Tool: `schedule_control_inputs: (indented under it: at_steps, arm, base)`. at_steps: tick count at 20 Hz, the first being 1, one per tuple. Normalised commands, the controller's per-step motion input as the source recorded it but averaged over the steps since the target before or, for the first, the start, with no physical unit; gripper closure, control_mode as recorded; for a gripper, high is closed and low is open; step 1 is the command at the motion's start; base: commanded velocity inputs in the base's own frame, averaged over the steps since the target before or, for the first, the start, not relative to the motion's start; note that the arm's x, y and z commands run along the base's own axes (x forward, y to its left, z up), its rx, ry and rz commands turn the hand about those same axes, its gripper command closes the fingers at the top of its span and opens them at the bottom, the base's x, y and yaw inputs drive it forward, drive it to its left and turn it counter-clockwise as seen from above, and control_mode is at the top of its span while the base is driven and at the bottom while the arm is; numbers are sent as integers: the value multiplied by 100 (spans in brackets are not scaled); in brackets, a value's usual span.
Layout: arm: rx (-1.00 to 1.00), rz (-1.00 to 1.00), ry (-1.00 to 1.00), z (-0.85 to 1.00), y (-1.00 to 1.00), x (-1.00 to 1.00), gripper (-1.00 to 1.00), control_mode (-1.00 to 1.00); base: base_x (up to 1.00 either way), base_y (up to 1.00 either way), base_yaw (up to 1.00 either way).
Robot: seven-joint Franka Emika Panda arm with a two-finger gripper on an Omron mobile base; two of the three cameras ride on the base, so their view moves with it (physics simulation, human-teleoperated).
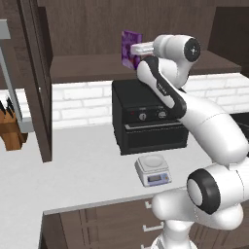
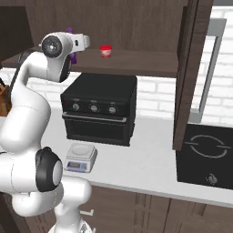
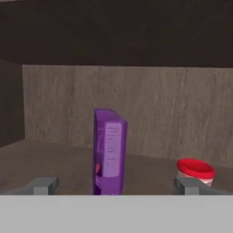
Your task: Pick the cereal and place it on the digital scale for weighing, and close the cabinet.
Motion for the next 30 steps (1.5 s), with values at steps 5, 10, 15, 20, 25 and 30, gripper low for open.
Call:
schedule_control_inputs:
  at_steps: [5, 10, 15, 20, 25, 30]
  arm:
    - [0, 0, 6, 0, 24, 30, -100, -100]
    - [0, 0, 7, 0, 13, 30, -100, -100]
    - [0, 0, 3, 0, 1, 26, -100, -100]
    - [0, 0, 4, 0, 6, 31, -100, -100]
    - [0, 0, 4, 0, 9, 28, 100, -100]
    - [0, 0, 1, 0, 11, 18, 100, -100]
  base:
    - [0, 0, 0]
    - [0, 0, 0]
    - [0, 0, 0]
    - [0, 0, 0]
    - [0, 0, 0]
    - [0, 0, 0]
